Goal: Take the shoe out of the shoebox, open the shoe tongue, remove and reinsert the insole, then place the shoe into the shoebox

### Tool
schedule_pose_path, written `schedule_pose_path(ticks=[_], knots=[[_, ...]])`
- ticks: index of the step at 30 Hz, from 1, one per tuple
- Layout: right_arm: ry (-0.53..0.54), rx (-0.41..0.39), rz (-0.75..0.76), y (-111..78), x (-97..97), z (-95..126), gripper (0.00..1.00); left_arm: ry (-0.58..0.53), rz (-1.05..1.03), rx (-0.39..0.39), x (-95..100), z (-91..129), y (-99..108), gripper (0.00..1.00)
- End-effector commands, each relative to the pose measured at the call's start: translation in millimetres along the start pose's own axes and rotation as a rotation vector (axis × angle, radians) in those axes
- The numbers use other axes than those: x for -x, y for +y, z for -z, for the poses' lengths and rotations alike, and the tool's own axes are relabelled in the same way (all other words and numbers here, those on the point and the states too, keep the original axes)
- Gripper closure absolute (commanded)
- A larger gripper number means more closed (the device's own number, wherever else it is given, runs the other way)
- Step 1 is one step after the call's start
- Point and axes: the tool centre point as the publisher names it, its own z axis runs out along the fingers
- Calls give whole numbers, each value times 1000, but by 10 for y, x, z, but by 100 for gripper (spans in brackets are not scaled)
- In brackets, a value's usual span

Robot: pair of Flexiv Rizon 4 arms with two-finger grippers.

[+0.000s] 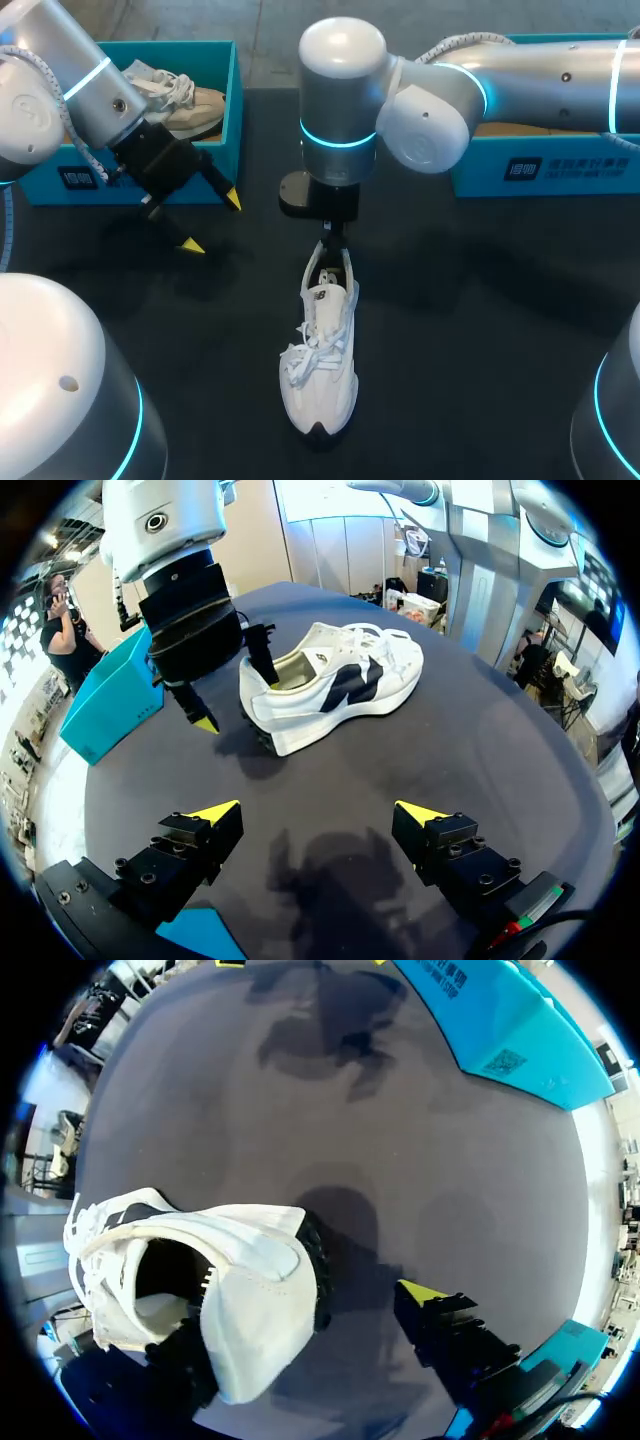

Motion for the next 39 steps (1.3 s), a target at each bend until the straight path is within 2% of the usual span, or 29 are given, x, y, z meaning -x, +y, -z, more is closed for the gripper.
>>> schedule_pose_path(ticks=[1, 7, 17, 18, 19, 22, 30, 39], knots=[[4, 3, -6, 3, -22, -39, 54, 0, 0, 3, -8, 3, -4, 0], [4, 10, -28, -35, -87, -25, 51, 0, 0, 3, -8, 3, -4, 0], [8, 12, -41, -35, -139, -44, 53, 0, 0, 3, -8, 3, -4, 0], [11, 13, -42, -34, -141, -52, 55, 0, 0, 3, -8, 3, -4, 0], [12, 14, -43, -33, -143, -55, 62, 0, 0, 3, -8, 3, -4, 0], [14, 18, -46, -27, -151, -54, 100, 0, 0, 3, -8, 3, -4, 0], [-10, 20, -58, -19, -194, 66, 100, 0, 0, 3, -8, 3, -4, 0], [-66, 8, -104, -146, -200, 410, 100, 0, 0, 3, -8, 3, -4, 0]])
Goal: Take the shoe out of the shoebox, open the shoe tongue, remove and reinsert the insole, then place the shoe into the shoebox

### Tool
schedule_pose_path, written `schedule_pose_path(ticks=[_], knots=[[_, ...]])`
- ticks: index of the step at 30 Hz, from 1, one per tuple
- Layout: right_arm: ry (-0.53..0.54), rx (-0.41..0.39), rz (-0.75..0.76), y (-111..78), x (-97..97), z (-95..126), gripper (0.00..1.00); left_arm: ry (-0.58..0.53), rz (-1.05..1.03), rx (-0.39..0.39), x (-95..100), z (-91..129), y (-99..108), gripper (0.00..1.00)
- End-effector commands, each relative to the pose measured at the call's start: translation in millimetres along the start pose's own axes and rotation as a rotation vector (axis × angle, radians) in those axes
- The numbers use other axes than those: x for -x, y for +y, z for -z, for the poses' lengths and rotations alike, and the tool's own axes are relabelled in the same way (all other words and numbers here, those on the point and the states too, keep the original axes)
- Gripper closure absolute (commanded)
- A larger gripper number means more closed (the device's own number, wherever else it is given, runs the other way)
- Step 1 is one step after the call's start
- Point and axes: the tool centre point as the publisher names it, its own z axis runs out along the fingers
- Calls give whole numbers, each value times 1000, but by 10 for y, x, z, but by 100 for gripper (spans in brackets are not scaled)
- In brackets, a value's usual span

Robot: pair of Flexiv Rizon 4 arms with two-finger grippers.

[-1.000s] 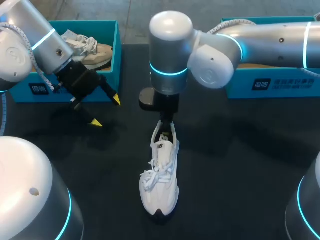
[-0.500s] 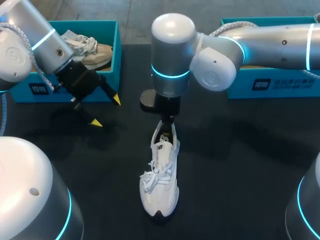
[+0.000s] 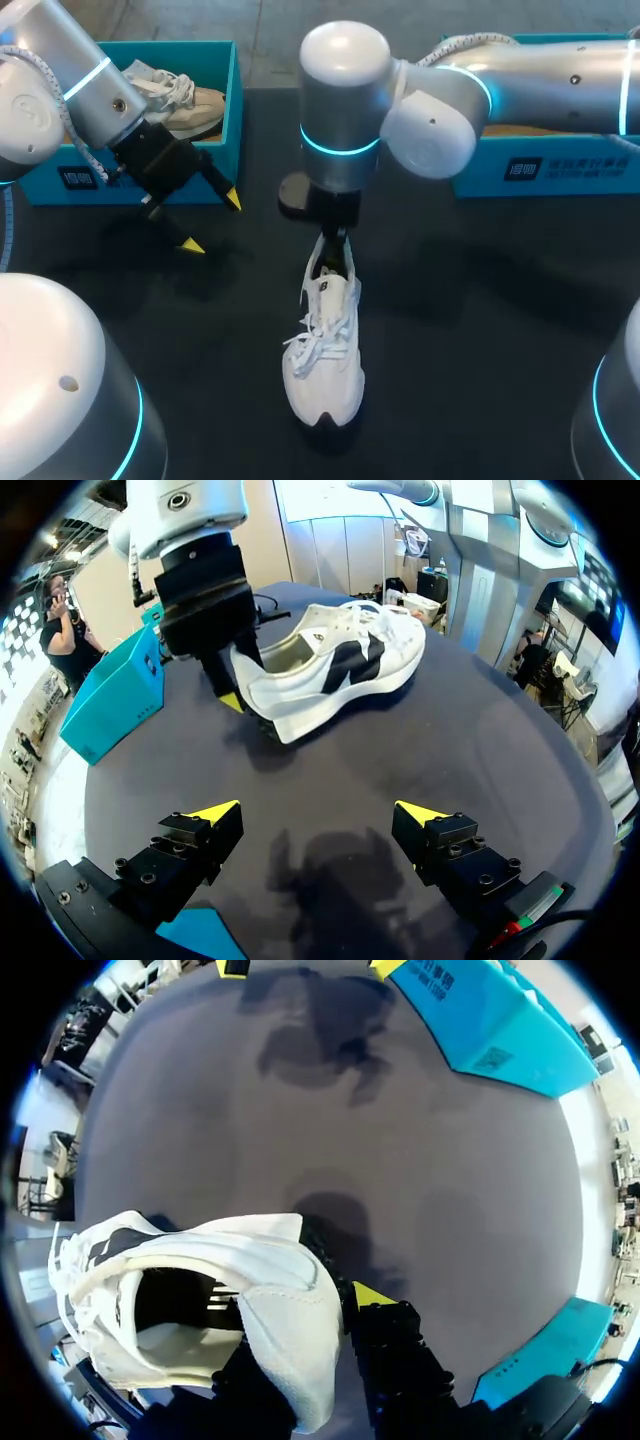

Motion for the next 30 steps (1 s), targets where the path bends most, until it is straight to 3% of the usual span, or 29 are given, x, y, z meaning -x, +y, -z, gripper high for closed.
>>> schedule_pose_path(ticks=[1, 12, 20, 27, 30], knots=[[-31, 2, -24, -152, -19, 289, 100, 0, 0, 3, -8, 3, -4, 0], [-92, -18, -116, -422, 233, 834, 100, 0, 0, 3, -8, 3, -4, 0], [-128, -29, -84, -503, 508, 1144, 100, 0, 0, 3, -8, 3, -4, 0], [-151, 24, -4, -658, 860, 1431, 100, 0, 0, 3, -8, 3, -4, 0], [-151, 24, -4, -658, 860, 1431, 100, 0, 0, 3, -8, 3, -4, 0]])
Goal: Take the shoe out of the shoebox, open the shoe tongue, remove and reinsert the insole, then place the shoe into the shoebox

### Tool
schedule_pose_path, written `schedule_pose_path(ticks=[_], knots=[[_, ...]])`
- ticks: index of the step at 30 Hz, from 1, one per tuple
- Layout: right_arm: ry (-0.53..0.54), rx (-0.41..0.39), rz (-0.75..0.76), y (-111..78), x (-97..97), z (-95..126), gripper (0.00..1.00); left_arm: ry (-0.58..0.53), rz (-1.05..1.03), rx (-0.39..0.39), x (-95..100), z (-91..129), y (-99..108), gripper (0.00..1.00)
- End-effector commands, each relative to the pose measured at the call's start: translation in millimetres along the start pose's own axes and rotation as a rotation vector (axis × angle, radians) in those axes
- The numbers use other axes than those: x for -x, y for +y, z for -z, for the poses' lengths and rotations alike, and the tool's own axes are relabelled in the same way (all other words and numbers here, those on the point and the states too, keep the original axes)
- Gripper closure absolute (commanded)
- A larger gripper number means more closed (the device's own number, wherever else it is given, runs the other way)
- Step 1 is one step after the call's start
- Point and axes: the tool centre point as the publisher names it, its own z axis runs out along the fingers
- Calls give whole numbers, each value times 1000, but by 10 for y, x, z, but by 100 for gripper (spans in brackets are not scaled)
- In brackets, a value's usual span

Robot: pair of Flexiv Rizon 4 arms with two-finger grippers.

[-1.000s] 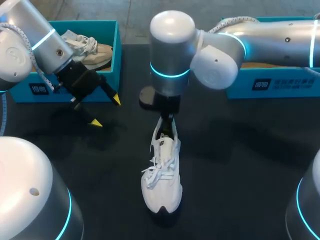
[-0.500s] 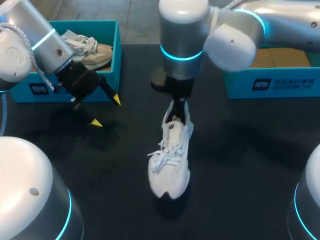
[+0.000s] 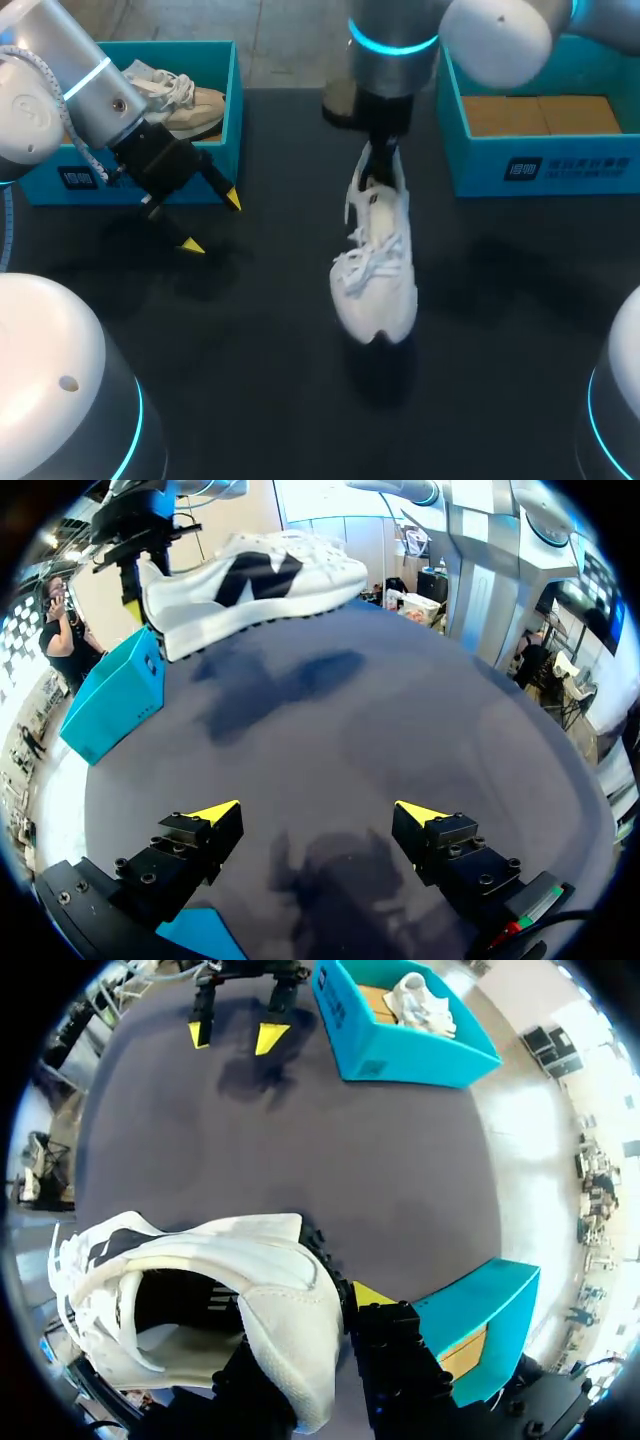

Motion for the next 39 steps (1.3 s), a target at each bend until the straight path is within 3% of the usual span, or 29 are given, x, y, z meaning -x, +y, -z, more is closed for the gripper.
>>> schedule_pose_path(ticks=[1, 15, 21, 24, 30, 34, 39], knots=[[9, 24, 1, -122, 34, 77, 100, 0, 0, 3, -8, 3, -4, 0], [9, 24, 1, -122, 34, 77, 100, 0, 0, 3, -8, 3, -4, 0], [-66, -72, -37, -332, 417, 297, 100, 0, 0, 3, -8, 3, -4, 0], [-85, -81, -35, -444, 659, 378, 100, 0, 0, 3, -8, 3, -4, 0], [-75, -30, 11, -661, 1085, 427, 100, 0, 0, 3, -8, 3, -4, 0], [-51, -55, 22, -781, 1306, 390, 100, 0, 0, 3, -8, 3, -4, 0], [-29, -17, 40, -908, 1513, 386, 100, 0, 0, 3, -8, 3, -4, 0]])
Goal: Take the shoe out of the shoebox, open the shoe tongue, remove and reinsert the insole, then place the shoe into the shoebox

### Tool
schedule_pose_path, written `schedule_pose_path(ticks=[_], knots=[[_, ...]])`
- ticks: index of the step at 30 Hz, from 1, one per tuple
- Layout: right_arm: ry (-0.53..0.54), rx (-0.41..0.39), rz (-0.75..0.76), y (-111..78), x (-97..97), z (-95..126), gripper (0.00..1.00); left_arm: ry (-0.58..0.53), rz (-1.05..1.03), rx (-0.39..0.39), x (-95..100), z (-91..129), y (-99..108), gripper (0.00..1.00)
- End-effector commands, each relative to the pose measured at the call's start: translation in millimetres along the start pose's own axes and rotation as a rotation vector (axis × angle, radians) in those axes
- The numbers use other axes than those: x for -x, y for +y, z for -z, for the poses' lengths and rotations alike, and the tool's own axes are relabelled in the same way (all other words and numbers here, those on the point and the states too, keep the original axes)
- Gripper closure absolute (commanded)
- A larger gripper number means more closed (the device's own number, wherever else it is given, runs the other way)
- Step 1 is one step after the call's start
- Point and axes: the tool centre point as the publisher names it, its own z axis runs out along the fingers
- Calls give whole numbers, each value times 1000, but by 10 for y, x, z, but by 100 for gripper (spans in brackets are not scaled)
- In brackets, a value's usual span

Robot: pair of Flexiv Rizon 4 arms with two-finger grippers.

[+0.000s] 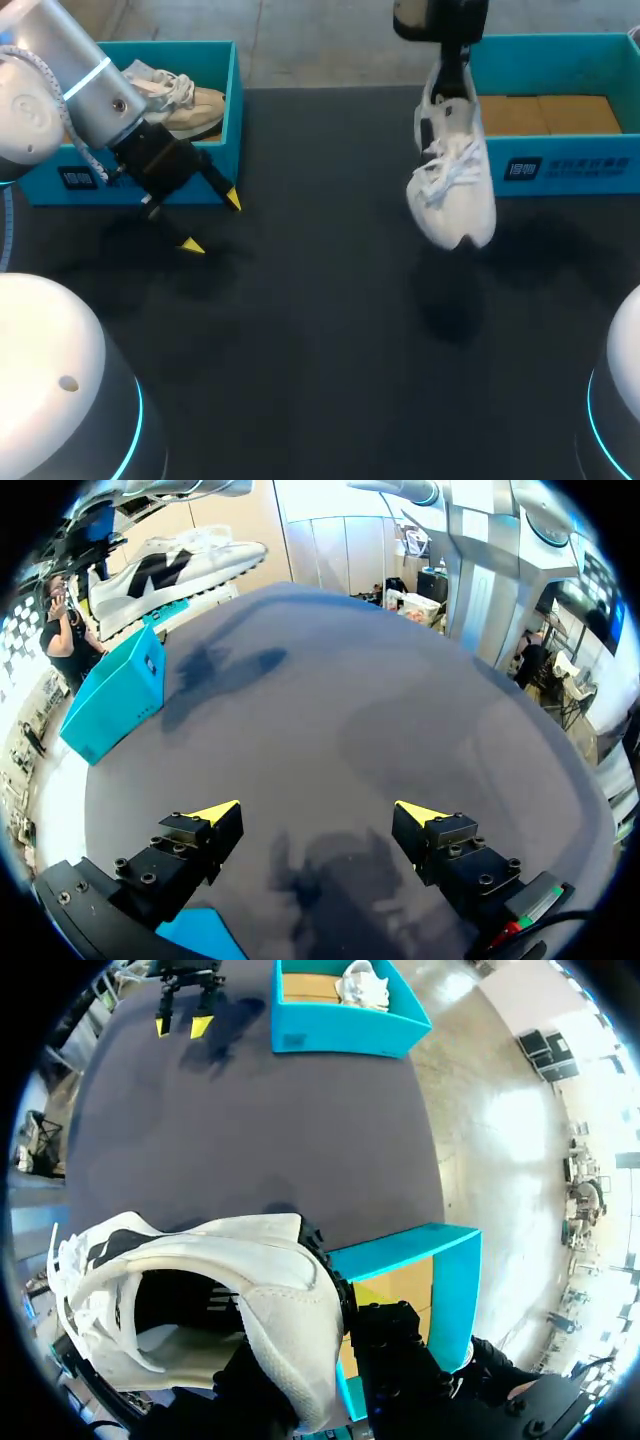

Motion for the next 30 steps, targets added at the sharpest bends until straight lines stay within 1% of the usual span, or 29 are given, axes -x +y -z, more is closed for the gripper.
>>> schedule_pose_path(ticks=[1, 2, 5, 8, 30], knots=[[37, 52, 6, -140, 179, -9, 100, 0, 1, 3, -8, 3, -3, 0], [35, 31, 5, -164, 214, -2, 100, 0, 1, 3, -8, 3, -3, 0], [30, 23, 1, -235, 339, 34, 100, 0, 1, 3, -8, 3, -3, 0], [29, 45, -11, -323, 482, 86, 100, 0, 1, 3, -8, 3, -3, 0], [29, 45, -11, -323, 482, 86, 100, 0, 1, 3, -8, 3, -3, 0]])
